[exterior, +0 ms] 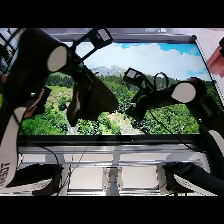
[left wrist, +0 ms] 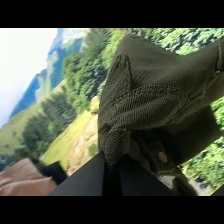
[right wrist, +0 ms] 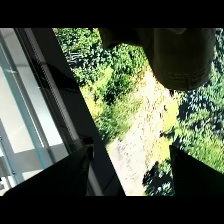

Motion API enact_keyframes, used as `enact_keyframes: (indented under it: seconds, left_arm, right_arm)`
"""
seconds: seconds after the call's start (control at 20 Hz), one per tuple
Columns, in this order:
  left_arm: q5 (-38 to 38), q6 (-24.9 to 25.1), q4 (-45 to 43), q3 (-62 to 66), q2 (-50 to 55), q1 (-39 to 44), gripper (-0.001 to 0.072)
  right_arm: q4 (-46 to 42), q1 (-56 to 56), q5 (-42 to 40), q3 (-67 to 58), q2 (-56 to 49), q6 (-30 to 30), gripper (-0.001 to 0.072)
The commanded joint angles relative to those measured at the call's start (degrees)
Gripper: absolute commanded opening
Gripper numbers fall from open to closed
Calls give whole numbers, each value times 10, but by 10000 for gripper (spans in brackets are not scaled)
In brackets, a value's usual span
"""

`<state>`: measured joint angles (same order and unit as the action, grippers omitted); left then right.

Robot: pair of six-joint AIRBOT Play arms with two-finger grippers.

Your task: Fold the clothes and pants, and hang the long-sleeved shirts on hangers.

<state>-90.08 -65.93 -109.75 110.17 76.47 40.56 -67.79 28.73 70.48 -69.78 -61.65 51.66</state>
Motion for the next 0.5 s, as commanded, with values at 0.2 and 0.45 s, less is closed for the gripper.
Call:
enact_keyframes:
  seconds: [0.2,0.45]
  left_arm:
    - [-66,75,22,0,-51,1,51]
    - [-108,135,57,0,-90,1,51]
  right_arm:
    - [33,7,-49,1,-45,-180,552]
    - [89,32,-36,1,-68,-257,543]
